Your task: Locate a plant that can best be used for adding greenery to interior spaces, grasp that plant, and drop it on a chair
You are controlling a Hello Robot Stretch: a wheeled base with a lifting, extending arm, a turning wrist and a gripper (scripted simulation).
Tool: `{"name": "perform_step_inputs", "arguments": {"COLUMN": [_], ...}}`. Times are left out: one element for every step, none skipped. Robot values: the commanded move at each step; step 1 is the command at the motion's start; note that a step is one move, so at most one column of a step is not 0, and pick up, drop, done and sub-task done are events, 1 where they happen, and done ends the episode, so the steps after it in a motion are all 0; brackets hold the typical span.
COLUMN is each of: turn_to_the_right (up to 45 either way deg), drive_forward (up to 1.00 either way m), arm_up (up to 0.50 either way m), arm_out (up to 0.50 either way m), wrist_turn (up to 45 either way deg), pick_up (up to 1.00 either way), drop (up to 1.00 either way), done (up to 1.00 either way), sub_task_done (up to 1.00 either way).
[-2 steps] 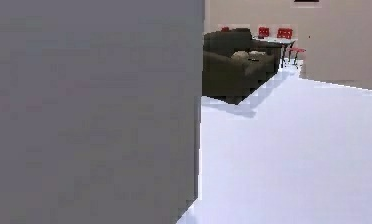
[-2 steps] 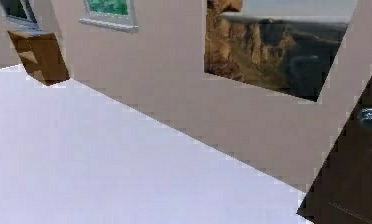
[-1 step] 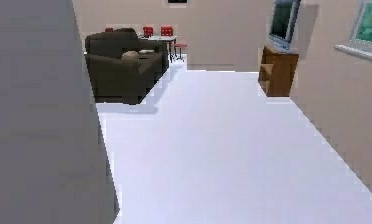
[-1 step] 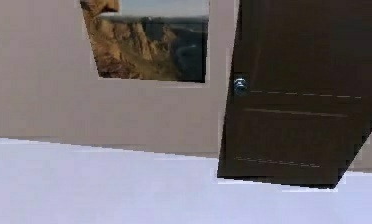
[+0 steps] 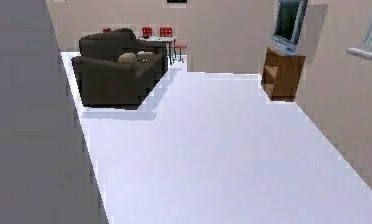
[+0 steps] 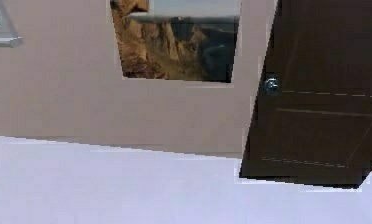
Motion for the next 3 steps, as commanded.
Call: {"name": "perform_step_inputs", "arguments": {"turn_to_the_right": [45.0,42.0,0.0], "drive_forward": [0.0,0.0,0.05], "arm_up": [0.0,0.0,0.0], "arm_out": [0.0,0.0,0.0], "wrist_turn": [0.0,0.0,0.0], "pick_up": [0.0,0.0,0.0], "drop": [0.0,0.0,0.0], "done": [0.0,0.0,0.0], "sub_task_done": [0.0,0.0,0.0]}}
